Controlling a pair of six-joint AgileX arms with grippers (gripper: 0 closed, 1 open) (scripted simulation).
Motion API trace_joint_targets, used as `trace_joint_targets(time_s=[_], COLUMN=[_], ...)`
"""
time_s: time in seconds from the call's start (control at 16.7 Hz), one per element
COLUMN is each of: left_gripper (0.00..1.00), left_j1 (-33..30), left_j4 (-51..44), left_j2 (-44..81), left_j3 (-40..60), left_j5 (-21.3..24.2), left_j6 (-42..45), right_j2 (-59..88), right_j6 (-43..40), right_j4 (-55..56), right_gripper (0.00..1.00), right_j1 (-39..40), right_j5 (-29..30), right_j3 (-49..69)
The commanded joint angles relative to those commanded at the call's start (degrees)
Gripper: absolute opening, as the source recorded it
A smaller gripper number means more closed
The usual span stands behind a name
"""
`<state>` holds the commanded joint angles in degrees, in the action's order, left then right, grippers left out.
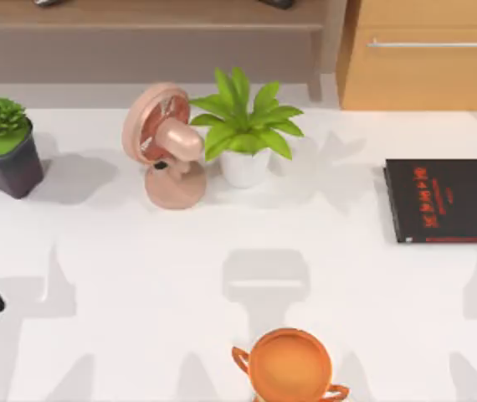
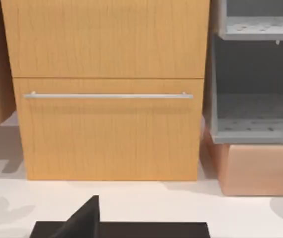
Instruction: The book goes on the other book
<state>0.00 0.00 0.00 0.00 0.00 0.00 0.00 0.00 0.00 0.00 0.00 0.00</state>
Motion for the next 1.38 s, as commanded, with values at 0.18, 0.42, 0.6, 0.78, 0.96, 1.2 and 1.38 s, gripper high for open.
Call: trace_joint_targets(time_s=[0.18, 0.42, 0.6, 0.78, 0.96, 1.2, 1.38], left_gripper=[1.0, 1.0, 1.0, 1.0, 1.0, 1.0, 1.0], left_j1=[0.0, 0.0, 0.0, 0.0, 0.0, 0.0, 0.0], left_j4=[0.0, 0.0, 0.0, 0.0, 0.0, 0.0, 0.0], left_j2=[0.0, 0.0, 0.0, 0.0, 0.0, 0.0, 0.0], left_j3=[0.0, 0.0, 0.0, 0.0, 0.0, 0.0, 0.0], left_j5=[0.0, 0.0, 0.0, 0.0, 0.0, 0.0, 0.0], left_j6=[0.0, 0.0, 0.0, 0.0, 0.0, 0.0, 0.0], right_j2=[0.58, 9.01, 21.64, 39.26, 59.54, 85.93, 101.51], right_j6=[-0.01, -0.08, -0.18, -0.29, -0.41, -0.57, -0.66], right_j4=[0.23, 3.49, 7.68, 12.72, 18.01, 24.73, 28.94], right_gripper=[1.0, 1.0, 1.0, 1.0, 1.0, 1.0, 1.0], right_j1=[-0.19, -2.89, -6.36, -10.53, -14.91, -20.47, -23.96], right_j5=[-0.18, -2.71, -5.97, -9.88, -13.98, -19.2, -22.46], right_j3=[0.56, 8.45, 18.82, 31.29, 44.52, 61.37, 71.93])
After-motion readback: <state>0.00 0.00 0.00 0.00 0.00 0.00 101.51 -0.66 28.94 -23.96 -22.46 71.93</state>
